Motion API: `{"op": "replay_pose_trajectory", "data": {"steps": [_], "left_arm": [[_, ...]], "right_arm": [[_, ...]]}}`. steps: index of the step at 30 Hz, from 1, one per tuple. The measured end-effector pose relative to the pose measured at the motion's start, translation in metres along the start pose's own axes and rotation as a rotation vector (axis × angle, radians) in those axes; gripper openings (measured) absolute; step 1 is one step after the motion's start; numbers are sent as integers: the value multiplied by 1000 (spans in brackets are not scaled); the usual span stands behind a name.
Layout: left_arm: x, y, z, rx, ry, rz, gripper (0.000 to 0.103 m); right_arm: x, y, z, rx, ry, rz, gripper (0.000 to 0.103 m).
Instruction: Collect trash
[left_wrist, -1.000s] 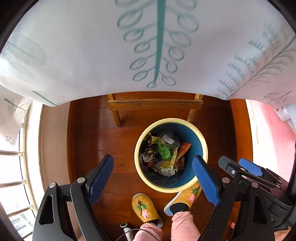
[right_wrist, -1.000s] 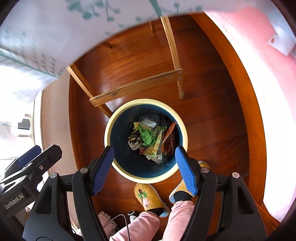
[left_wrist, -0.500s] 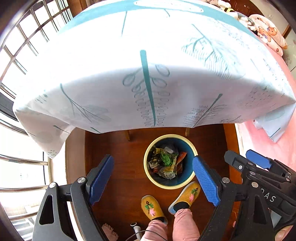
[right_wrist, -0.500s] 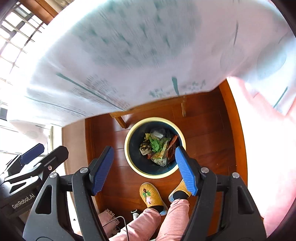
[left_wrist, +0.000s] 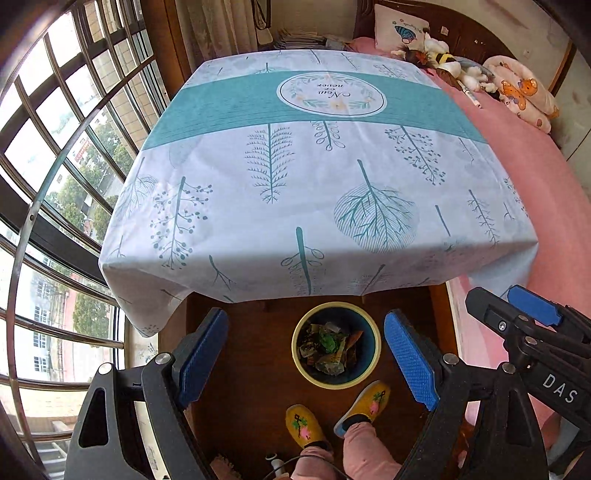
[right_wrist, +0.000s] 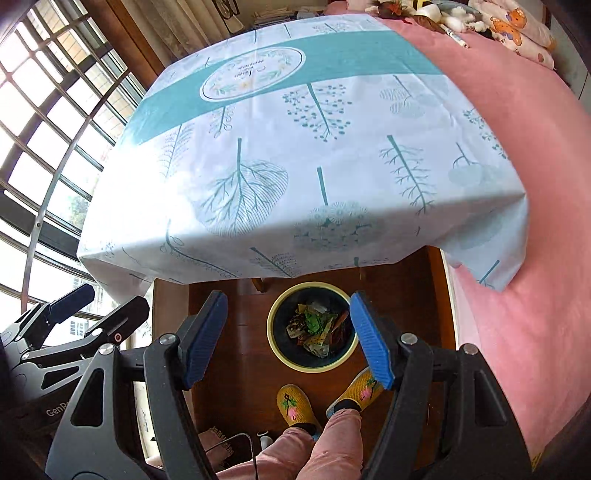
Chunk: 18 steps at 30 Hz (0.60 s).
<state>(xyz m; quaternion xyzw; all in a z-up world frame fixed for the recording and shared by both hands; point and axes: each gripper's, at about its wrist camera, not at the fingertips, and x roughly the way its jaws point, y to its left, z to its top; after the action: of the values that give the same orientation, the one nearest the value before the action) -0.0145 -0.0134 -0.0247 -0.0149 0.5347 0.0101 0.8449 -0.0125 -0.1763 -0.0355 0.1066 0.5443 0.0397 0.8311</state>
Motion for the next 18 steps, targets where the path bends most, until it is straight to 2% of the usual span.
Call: {"op": "replay_pose_trajectory", "data": {"steps": [9, 14, 18], "left_arm": [[-51, 9, 7, -45, -77, -6, 88], [-73, 8, 10, -40, -126, 5, 88], [-79, 13, 11, -50, -126, 0, 88]], "right_arm": [[-72, 21, 7, -40, -122, -7, 66], [-99, 29, 11, -30, -149, 6, 66], [-110, 37, 9, -63, -168, -7, 66]]}}
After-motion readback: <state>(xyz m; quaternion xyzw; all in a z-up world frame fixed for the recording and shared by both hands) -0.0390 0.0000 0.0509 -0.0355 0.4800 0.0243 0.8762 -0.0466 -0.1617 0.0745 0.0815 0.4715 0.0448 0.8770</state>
